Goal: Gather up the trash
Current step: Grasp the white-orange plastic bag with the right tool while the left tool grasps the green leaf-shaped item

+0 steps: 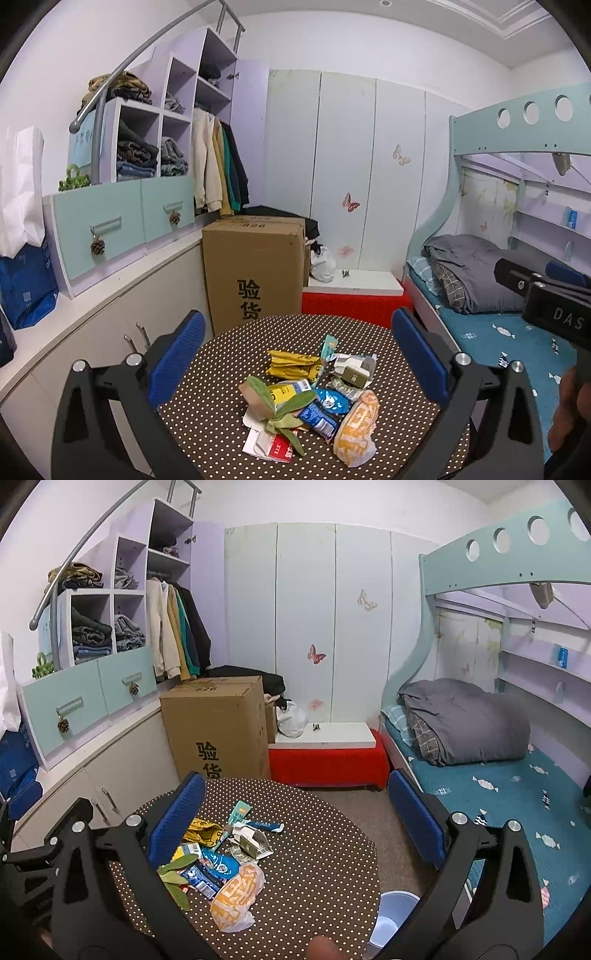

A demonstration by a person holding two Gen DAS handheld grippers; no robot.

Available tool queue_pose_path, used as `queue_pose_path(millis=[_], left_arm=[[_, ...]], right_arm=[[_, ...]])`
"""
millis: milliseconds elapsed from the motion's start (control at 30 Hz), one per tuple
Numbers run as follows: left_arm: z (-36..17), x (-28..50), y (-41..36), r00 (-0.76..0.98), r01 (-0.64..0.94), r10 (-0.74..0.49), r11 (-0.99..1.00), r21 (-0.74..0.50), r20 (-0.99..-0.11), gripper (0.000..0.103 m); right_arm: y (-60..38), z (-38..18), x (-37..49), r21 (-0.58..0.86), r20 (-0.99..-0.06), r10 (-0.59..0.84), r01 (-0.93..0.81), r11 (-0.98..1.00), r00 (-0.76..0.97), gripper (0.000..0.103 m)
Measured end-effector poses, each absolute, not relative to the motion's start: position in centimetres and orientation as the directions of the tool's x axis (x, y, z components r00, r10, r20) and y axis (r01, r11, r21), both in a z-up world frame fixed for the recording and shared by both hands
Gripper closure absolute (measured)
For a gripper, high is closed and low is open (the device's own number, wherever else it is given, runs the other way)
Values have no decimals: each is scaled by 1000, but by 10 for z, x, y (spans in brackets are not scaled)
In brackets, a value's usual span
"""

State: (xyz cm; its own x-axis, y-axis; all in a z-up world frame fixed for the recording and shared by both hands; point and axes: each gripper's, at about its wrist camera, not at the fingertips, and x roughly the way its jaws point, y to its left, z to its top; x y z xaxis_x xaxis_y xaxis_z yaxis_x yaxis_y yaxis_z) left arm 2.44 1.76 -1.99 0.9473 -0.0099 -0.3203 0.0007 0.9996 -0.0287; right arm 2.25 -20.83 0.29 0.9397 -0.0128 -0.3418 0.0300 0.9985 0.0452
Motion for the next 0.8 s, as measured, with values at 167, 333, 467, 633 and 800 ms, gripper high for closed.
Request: queue_pose_path(millis=[167,333,467,633,800], left_arm=[[-41,38,32,926,-35,20,999,-34,-378,4],[-71,51,48,891,-79,61,997,-20,-450,4],[-94,60,61,861,-94,79,996,-3,-503,4],[-129,68,78,806,-108,82,994,-9,-586,4],[-162,71,82,753,-92,69,996,-1,-655,4]], right_arm=[[-203,-19,48,40,-419,8,10,999,908,6],[-197,-66,81,62,-550,58,-29,998,833,6],[-187,-116,106,84,-666,110,-73,994,738,6],[-174,-173,129,144,-768,173,-98,985,617,6],[-163,-214,146,220,-810,248,-116,968,531,13]])
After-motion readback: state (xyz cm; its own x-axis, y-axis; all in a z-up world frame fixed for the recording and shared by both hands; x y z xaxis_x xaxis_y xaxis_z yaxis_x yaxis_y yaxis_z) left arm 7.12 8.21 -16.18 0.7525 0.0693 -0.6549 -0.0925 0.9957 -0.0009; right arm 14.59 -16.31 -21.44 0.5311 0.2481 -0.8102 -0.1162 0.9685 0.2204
